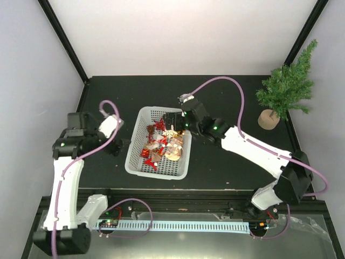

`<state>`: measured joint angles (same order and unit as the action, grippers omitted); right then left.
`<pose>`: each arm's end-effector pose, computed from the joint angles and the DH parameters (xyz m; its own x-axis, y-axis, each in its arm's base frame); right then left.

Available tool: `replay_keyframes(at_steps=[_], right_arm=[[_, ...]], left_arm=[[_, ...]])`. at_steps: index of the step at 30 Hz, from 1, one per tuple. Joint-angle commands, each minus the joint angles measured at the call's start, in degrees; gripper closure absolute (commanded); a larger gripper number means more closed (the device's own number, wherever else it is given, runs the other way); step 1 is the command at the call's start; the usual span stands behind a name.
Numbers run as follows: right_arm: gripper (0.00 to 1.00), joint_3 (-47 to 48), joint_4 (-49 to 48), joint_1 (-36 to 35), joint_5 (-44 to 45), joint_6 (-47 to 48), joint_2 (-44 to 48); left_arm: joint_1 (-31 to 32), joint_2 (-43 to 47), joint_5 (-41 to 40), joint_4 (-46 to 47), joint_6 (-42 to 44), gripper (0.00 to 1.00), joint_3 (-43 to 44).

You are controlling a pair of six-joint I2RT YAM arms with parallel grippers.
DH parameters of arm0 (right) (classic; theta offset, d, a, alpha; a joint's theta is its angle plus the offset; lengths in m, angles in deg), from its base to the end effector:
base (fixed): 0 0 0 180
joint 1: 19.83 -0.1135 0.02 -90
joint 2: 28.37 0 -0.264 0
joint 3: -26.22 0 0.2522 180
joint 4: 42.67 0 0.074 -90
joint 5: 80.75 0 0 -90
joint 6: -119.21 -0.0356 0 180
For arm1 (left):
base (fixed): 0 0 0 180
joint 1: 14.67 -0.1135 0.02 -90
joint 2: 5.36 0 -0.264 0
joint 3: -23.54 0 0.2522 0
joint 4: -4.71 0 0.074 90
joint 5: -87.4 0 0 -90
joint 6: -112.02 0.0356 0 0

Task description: Decorate the small christmas tree

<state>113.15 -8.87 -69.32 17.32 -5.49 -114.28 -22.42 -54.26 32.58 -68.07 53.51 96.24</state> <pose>0.2280 0.2592 0.3222 -0.6740 0.0788 -0.7345 -0.3556 0.8369 0.4161 0.1463 -0.0008 0.3364 -0.4993 0.3629 -0.7867 0.6160 0.7872 -0.0278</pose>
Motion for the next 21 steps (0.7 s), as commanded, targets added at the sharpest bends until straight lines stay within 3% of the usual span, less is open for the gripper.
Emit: replay_keyframes(at_steps=[1,7,11,21], right_arm=[[0.0,-3.6,0.4,-0.4,3.8,1.8,4.4],[0.0,-7.5,0.4,-0.5,4.6,1.8,8.0],[0.0,-9.8,-0.2,-0.4,4.3,1.7,9.9],[0.0,-11.9,-0.3,-0.2,6.6,2.7,10.6]], left_arm=[[11.6,-4.6,-13.2,-8.3,6.4,0.02,2.4],[22.5,-8.1,-27.4,-3.2,2.1,0.01,-4.2],[23.7,-11.4,-36.4,-1.6,1.6,0.01,-7.1],[23.9,-10.7,-45.8,0.0,6.2,0.01,-12.0]])
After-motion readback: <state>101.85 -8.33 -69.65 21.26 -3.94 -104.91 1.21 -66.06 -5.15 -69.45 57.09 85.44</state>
